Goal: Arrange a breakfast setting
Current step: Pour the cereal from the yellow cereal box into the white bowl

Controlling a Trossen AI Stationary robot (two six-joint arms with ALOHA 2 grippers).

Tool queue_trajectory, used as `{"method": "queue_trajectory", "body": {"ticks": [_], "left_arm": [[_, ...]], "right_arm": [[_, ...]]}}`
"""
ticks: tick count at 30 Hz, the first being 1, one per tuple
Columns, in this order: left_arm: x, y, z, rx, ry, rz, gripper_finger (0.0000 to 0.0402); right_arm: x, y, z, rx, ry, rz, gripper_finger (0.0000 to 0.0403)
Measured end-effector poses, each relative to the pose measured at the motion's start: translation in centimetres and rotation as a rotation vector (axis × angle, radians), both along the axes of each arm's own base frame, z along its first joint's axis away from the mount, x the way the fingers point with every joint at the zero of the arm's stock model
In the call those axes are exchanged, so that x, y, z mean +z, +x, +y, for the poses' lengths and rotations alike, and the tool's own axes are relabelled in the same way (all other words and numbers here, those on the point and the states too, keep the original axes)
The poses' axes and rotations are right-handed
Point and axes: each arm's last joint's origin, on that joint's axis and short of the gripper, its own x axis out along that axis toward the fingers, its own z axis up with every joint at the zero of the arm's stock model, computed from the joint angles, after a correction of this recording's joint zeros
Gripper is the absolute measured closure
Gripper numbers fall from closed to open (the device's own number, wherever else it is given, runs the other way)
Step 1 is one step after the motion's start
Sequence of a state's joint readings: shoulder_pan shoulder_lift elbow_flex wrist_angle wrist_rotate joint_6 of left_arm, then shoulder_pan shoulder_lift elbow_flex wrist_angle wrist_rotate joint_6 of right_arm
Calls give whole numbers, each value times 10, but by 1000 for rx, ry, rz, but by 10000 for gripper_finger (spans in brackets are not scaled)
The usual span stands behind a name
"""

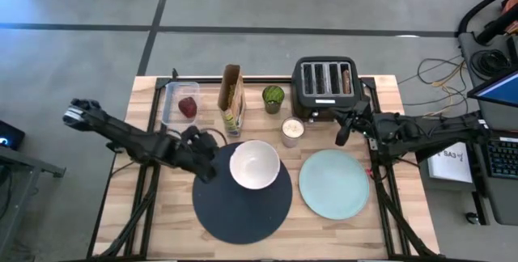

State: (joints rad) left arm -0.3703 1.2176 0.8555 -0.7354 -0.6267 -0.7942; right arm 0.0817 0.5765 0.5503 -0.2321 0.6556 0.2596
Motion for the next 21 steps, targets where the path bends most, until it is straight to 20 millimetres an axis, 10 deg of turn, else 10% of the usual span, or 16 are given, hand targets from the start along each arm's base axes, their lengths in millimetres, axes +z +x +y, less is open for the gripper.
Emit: {"method": "queue_trajectory", "body": {"ticks": [8,21], "left_arm": [[-44,12,-15,17,147,-58,402],[-46,21,-19,-76,213,-84,402]], "right_arm": [[-5,7,0,-2,-2,39,394],[-15,23,0,-3,-25,101,394]]}}
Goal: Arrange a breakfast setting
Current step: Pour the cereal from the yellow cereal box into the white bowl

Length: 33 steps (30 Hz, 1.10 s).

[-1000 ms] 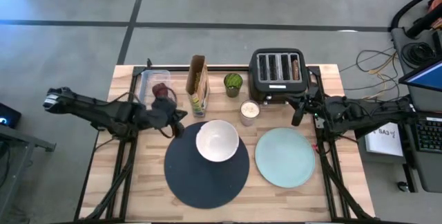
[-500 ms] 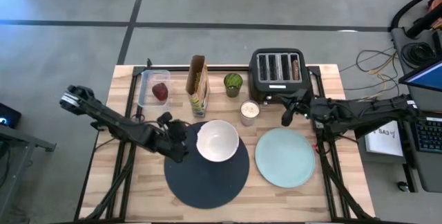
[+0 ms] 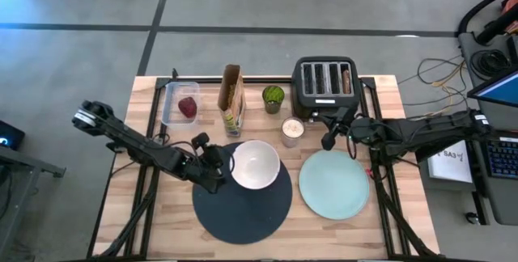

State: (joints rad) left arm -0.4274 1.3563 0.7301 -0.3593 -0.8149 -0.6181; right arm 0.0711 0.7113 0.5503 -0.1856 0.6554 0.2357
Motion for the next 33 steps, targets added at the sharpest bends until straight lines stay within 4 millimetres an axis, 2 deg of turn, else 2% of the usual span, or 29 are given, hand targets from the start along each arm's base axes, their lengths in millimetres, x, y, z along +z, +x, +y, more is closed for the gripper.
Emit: {"method": "queue_trajectory", "body": {"ticks": [6,11,14,18,22,25,28,33], "left_arm": [[3,1,2,95,40,-73,396],[2,0,7,182,54,-134,358],[-2,0,13,220,36,-143,315],[-7,-1,21,278,8,-157,232],[-7,-1,30,338,73,-176,145],[-8,-1,40,388,99,-180,103],[-14,-2,48,418,81,-172,90],[-21,-1,52,430,45,-235,101]], "right_arm": [[0,1,0,3,-9,4,394],[0,1,0,5,-15,8,394],[0,1,0,7,-22,14,394],[0,1,-1,8,-27,17,394],[0,1,0,9,-27,14,394],[0,1,0,9,-27,13,394],[0,1,-1,5,-27,13,394],[0,2,-2,-3,-27,17,394]]}}
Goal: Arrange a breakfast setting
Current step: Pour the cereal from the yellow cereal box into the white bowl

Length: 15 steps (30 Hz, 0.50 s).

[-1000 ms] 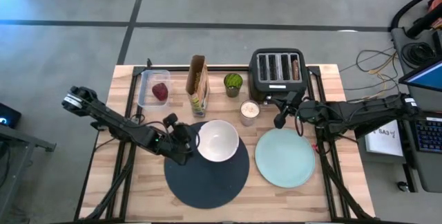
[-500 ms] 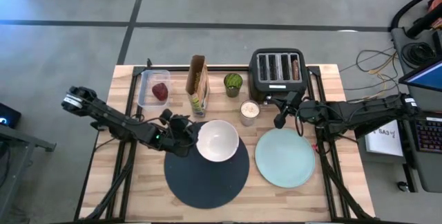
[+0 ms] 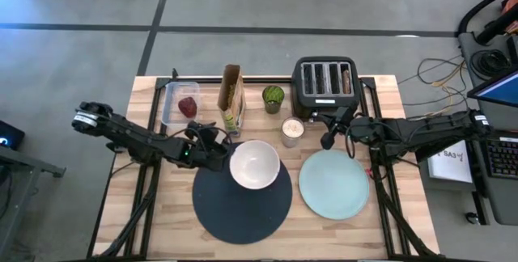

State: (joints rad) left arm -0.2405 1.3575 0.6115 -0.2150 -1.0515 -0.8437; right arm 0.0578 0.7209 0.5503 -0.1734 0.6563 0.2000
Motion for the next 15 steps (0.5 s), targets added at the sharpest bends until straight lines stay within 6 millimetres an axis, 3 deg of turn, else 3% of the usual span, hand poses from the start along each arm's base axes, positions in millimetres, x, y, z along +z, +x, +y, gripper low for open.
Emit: {"method": "queue_trajectory", "body": {"ticks": [6,15], "left_arm": [[-11,-3,-3,-81,-40,45,119],[-22,4,-2,-97,-17,-34,121]], "right_arm": [[0,0,0,4,-7,7,394],[0,0,0,6,-14,13,394]]}}
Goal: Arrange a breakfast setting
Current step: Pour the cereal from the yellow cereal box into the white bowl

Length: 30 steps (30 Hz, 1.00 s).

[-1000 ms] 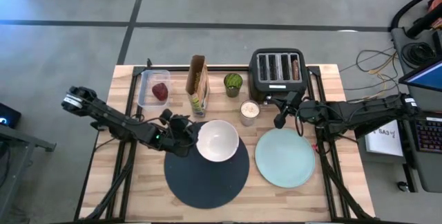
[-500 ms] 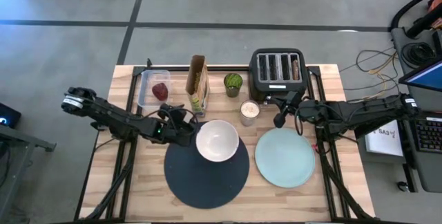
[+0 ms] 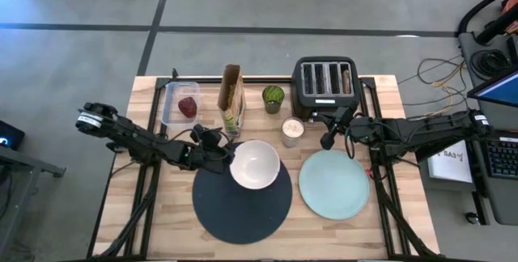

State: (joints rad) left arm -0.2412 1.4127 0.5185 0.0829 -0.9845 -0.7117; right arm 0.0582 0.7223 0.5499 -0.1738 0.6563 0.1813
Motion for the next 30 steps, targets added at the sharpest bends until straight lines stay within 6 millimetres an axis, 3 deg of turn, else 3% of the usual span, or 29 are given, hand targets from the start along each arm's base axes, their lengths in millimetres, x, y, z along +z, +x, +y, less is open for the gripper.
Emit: {"method": "queue_trajectory", "body": {"ticks": [9,21,30], "left_arm": [[-15,9,2,92,58,-12,121],[-5,18,1,97,51,-48,122],[-1,21,13,159,32,-94,122]], "right_arm": [[0,0,-2,-11,-2,1,394],[0,0,-2,-8,-8,11,394],[0,0,-2,-8,-8,11,394]]}}
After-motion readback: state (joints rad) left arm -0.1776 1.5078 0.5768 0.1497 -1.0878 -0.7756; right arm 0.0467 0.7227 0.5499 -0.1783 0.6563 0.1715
